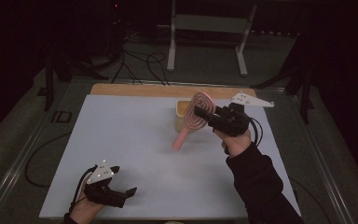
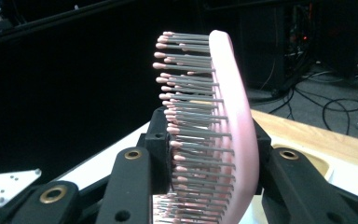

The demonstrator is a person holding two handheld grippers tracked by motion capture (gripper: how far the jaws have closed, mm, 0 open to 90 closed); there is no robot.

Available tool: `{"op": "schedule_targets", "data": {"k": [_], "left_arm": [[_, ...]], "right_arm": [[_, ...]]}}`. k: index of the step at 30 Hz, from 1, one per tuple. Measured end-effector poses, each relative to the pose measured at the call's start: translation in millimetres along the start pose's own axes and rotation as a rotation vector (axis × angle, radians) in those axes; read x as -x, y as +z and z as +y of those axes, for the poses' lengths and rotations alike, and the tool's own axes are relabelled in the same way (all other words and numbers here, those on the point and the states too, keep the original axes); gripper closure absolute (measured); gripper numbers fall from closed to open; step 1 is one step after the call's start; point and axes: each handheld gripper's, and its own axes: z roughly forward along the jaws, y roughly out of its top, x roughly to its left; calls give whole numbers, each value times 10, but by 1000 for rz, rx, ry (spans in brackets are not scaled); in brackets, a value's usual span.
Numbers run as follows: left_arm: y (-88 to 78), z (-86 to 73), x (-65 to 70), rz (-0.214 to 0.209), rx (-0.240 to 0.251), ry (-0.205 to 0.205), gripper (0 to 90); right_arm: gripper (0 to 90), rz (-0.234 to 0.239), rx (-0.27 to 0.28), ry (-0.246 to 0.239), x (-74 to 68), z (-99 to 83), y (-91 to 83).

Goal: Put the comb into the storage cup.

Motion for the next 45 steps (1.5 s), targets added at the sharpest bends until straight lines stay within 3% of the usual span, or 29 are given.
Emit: {"op": "schedule_targets", "data": {"k": [20, 36, 45], "left_arm": [[10, -13, 2, 7, 11, -2, 4], [-3, -6, -4, 9, 21, -3, 4], [-14, -8, -6, 6, 21, 0, 4]], "right_arm": [[648, -85, 54, -66, 135, 405, 16], [648, -133, 114, -68, 300, 626, 66], [648, -189, 153, -86, 414, 724, 110]]}}
